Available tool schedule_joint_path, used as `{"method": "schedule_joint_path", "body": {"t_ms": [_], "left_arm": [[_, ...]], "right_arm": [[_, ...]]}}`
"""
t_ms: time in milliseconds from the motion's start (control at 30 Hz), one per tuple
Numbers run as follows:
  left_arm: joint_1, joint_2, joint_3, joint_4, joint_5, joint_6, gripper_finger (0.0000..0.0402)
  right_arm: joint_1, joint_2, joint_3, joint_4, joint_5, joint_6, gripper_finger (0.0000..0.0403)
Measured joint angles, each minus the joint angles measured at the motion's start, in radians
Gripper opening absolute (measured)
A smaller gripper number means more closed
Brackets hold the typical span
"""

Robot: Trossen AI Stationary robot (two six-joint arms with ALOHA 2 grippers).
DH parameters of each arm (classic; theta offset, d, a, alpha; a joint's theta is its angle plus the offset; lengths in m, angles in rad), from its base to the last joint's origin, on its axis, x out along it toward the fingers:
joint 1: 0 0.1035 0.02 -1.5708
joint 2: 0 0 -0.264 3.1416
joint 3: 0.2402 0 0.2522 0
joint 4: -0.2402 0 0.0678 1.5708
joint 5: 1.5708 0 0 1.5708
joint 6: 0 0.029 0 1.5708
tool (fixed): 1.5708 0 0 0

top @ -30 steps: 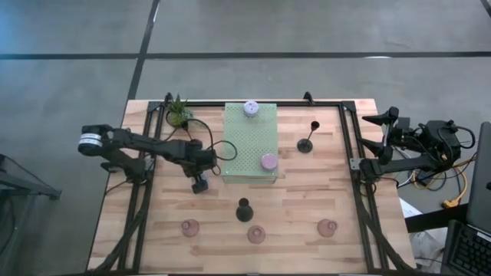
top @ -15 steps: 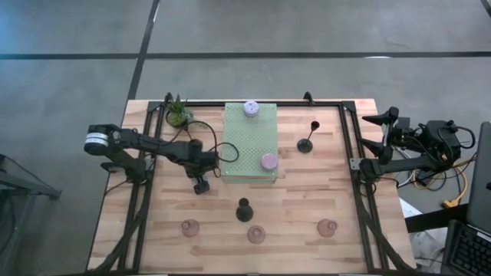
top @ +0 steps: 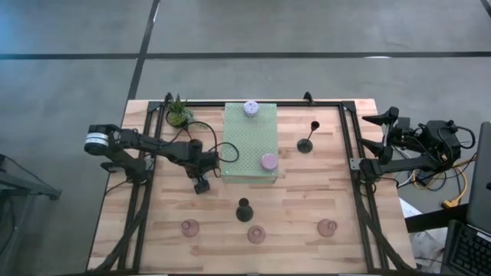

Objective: Pick & Place candle stick holders
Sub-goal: Put the green and white scented candle on the shelf

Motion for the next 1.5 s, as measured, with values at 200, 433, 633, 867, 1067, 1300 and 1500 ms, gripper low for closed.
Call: {"method": "schedule_joint_path", "body": {"t_ms": [200, 433, 633, 867, 1067, 1300, 1500], "left_arm": [[-0.006, 0.001, -0.001, 0.006, -0.008, -0.018, 0.0299], [-0.006, 0.0, -0.001, 0.008, -0.006, -0.046, 0.0299], [-0.008, -0.037, 0.01, -0.045, 0.018, -0.074, 0.0299], [-0.007, -0.105, 0.086, -0.191, 0.011, -0.083, 0.0299], [0.0, -0.136, 0.236, -0.393, 0.0, -0.046, 0.0299], [0.005, -0.135, 0.44, -0.562, -0.041, 0.052, 0.0299], [0.014, -0.105, 0.566, -0.607, -0.053, 0.136, 0.0299]], "right_arm": [[0.0, 0.0, 0.0, 0.0, 0.0, 0.001, 0.04], [0.0, 0.0, 0.0, 0.0, 0.0, 0.001, 0.04], [0.0, 0.0, 0.0, 0.0, 0.0, 0.004, 0.04], [0.0, 0.0, 0.0, 0.0, 0.0, 0.004, 0.04], [0.0, 0.001, 0.0, 0.0, 0.0, 0.005, 0.04], [0.0, 0.001, 0.0, 0.0, 0.0, 0.005, 0.04], [0.0, 0.001, 0.0, 0.0, 0.0, 0.005, 0.04]]}}
